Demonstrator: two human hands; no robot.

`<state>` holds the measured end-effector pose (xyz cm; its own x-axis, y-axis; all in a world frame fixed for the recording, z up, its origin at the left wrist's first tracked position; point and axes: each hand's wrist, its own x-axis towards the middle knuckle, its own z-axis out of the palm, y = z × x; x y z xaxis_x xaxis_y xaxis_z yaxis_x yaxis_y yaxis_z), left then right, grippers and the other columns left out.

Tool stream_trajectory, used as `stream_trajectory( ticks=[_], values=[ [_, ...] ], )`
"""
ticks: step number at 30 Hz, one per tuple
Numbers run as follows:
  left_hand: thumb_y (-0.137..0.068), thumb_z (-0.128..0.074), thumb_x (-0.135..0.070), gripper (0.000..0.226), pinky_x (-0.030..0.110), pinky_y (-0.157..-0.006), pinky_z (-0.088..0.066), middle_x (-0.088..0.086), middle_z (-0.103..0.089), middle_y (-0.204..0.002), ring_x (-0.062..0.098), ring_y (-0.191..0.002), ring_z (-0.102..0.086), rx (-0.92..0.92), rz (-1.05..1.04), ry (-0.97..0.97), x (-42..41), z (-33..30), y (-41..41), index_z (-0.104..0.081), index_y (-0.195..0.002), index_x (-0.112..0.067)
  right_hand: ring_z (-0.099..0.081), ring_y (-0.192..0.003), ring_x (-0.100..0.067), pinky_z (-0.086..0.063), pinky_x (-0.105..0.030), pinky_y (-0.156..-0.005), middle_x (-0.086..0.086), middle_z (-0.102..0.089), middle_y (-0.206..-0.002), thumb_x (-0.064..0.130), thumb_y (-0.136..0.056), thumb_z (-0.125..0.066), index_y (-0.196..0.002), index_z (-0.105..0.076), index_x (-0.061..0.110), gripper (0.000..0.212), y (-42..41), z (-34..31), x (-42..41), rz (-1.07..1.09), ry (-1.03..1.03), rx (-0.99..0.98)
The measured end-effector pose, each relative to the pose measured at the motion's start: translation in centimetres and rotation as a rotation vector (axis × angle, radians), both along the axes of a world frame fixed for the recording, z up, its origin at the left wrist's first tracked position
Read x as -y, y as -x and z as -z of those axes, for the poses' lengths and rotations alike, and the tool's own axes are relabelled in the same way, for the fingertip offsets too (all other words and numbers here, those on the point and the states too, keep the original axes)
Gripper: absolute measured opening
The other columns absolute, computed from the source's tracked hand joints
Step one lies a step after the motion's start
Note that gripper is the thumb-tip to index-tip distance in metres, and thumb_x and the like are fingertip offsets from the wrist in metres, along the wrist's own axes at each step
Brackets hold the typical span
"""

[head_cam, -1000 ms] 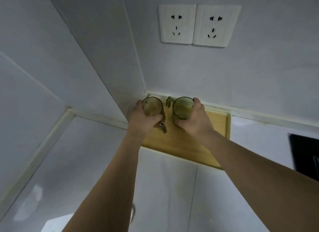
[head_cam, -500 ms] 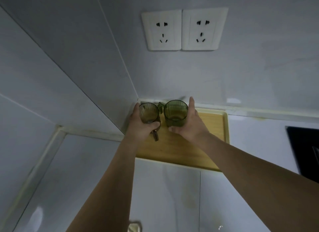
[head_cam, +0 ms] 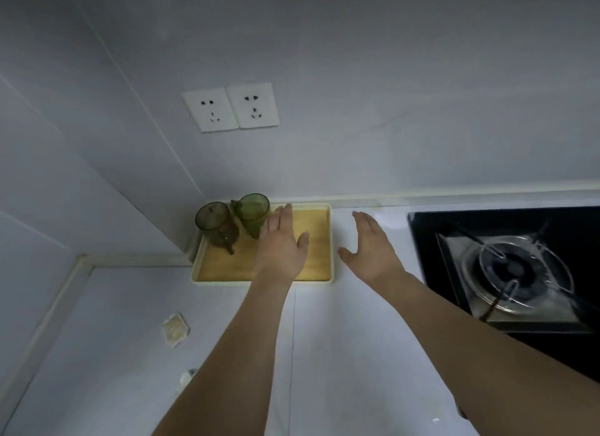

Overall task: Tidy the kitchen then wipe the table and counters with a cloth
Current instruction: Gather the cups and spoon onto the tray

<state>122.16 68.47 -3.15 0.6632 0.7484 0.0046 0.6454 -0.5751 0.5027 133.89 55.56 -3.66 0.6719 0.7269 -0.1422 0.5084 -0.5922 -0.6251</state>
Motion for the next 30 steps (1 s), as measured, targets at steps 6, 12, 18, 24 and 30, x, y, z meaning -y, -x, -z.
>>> stream_trajectory(
  ticks=[6, 12, 18, 24, 30],
  values=[
    [-0.100, -0.045, -0.032, 0.063, 0.033, -0.120, -0.013, 0.003, -0.019, -0.159, 0.019, -0.147, -0.013, 0.003, 0.213, 0.010, 10.4, -1.7, -5.4, -0.017, -0.153, -0.015, -0.020, -0.144, -0.022, -0.022, -0.034, -0.117, -0.008, -0.024, -0.156, 0.023, -0.089, -0.061, -0.150, -0.022, 0.008, 0.074, -2.8, -2.7, 12.4, 0.142, -0.051, 0.021],
    [-0.100, -0.045, -0.033, 0.061, 0.035, -0.120, -0.016, 0.002, -0.019, -0.160, 0.018, -0.147, -0.013, 0.043, 0.411, 0.000, 23.7, -4.0, -11.2, -0.019, -0.153, -0.018, -0.043, -0.129, -0.022, -0.038, -0.032, -0.105, -0.004, -0.046, -0.137, 0.014, -0.084, -0.064, -0.135, -0.044, 0.012, 0.055, -5.8, -4.7, 27.7, 0.331, -0.122, 0.056],
    [-0.098, -0.048, -0.034, 0.060, 0.039, -0.119, -0.022, 0.002, -0.025, -0.158, 0.018, -0.146, -0.020, 0.072, 0.591, -0.017, 38.4, -4.9, -16.3, -0.025, -0.152, -0.017, -0.030, -0.140, -0.020, -0.027, -0.034, -0.116, -0.005, -0.028, -0.154, 0.021, -0.091, -0.061, -0.149, -0.027, 0.010, 0.068, -7.8, -5.3, 43.9, 0.508, -0.107, 0.051],
    [-0.098, -0.049, -0.034, 0.061, 0.037, -0.119, -0.022, 0.004, -0.025, -0.158, 0.020, -0.146, -0.020, 0.064, 0.774, -0.042, 49.9, -5.6, -21.1, -0.026, -0.152, -0.016, -0.036, -0.136, -0.020, -0.029, -0.031, -0.112, -0.006, -0.035, -0.151, 0.020, -0.090, -0.063, -0.147, -0.031, 0.010, 0.066, -10.4, -5.4, 55.7, 0.660, -0.131, 0.045],
    [-0.098, -0.050, -0.033, 0.059, 0.035, -0.116, -0.026, 0.002, -0.028, -0.156, 0.020, -0.144, -0.025, 0.033, 0.874, -0.027, 58.2, -4.8, -27.8, -0.028, -0.150, -0.017, -0.026, -0.143, -0.021, -0.024, -0.032, -0.115, -0.007, -0.029, -0.155, 0.023, -0.092, -0.060, -0.150, -0.025, 0.011, 0.069, -15.3, -4.2, 64.2, 0.751, -0.112, 0.028]
  ],
)
